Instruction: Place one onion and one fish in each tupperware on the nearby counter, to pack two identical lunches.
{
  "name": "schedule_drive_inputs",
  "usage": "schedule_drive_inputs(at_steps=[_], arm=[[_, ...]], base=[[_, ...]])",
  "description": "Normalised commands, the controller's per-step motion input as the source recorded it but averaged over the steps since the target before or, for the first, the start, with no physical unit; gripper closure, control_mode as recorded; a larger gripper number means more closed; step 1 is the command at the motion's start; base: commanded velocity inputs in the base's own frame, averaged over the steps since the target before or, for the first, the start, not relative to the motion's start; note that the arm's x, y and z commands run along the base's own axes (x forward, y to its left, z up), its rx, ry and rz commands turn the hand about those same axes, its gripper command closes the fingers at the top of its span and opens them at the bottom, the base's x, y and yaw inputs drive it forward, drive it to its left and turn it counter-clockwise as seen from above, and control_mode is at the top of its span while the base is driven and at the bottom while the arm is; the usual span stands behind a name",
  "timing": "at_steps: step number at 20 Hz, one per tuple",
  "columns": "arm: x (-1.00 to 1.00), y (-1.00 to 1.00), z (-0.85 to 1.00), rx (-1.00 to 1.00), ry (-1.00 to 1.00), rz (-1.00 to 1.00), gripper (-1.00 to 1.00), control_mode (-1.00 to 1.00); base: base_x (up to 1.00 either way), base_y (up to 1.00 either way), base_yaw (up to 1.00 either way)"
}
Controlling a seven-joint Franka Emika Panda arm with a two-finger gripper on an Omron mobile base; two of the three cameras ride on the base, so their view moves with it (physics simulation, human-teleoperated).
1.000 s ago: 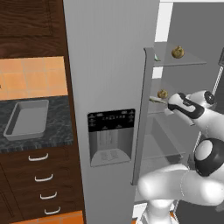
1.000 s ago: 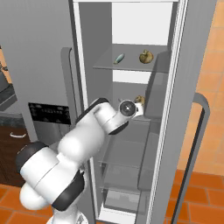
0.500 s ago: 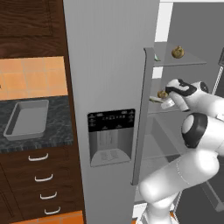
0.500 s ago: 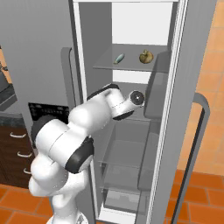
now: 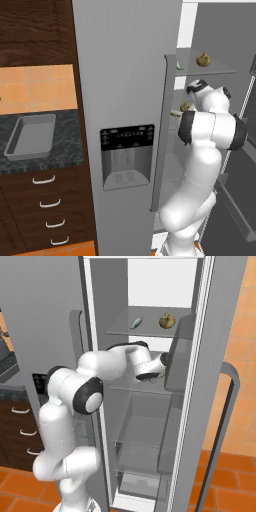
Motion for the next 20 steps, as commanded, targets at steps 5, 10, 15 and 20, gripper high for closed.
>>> schedule_drive_inputs(at_steps=[5,10,15,20], arm=[[0.66,-0.23,-0.49,-0.11,0.00,0.16,-1.00,-1.00],[0.87,-0.04,-0.47,-0.16,0.00,0.14,-1.00,-1.00],[0.30,0.35,-0.89,-0.34,-0.01,0.15,1.00,-1.00],[-0.85,0.41,-0.49,-0.34,-0.05,0.07,1.00,-1.00]], base=[[0.00,0.00,0.00],[0.00,0.00,0.00],[0.00,0.00,0.00],[0.00,0.00,0.00]])
